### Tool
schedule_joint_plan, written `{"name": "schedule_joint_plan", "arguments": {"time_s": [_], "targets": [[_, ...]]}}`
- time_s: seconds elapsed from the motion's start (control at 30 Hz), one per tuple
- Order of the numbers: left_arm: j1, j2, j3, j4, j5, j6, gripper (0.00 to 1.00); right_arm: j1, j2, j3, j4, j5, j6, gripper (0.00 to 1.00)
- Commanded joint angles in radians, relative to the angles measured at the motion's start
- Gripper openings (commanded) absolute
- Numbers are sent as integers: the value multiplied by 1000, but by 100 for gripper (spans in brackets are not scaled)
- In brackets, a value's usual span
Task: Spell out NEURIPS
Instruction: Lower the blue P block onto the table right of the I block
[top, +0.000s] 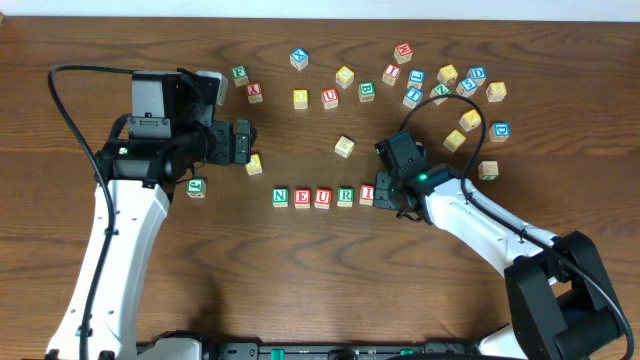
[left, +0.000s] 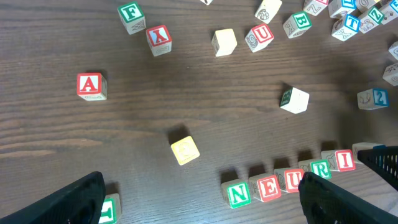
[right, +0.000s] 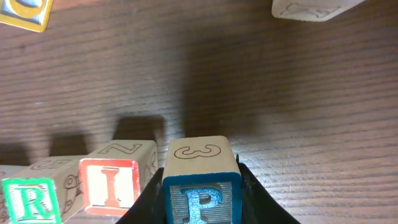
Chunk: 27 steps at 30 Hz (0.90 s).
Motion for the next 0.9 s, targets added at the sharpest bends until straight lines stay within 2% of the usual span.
{"name": "schedule_joint_plan", "arguments": {"time_s": [0.0, 0.87], "targets": [[3, -9, 24, 0, 12, 6, 98, 7, 7, -35, 20, 10, 26, 16], [3, -9, 24, 0, 12, 6, 98, 7, 7, -50, 87, -33, -69, 19]]}}
